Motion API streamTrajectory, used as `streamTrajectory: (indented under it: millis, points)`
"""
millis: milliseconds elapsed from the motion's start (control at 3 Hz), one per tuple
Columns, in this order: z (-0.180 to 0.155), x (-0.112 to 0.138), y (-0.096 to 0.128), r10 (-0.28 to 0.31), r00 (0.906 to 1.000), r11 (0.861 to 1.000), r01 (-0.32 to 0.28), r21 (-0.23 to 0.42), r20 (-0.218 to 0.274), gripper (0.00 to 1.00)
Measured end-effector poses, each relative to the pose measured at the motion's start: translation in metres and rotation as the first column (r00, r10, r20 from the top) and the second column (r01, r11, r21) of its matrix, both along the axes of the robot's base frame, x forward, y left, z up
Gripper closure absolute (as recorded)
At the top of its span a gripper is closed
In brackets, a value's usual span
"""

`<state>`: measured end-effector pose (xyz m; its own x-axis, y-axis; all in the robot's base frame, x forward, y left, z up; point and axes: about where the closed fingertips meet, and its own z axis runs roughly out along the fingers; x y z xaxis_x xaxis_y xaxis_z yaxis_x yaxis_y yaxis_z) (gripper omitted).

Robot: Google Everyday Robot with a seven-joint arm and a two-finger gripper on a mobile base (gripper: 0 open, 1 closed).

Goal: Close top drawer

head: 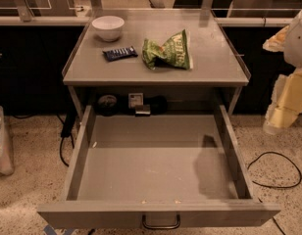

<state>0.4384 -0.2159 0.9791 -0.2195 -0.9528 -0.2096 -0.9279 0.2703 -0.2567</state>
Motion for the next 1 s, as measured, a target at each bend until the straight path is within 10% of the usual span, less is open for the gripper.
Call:
streamTrajectory:
  millis: [667,1000]
  points:
    - [0.0000,0.0000,0.0000,0.000,1.0000,1.000,0.000,0.000,0.000,0.06]
    - [0.0000,0.0000,0.0000,0.000,1.0000,1.000,0.000,0.000,0.000,0.31]
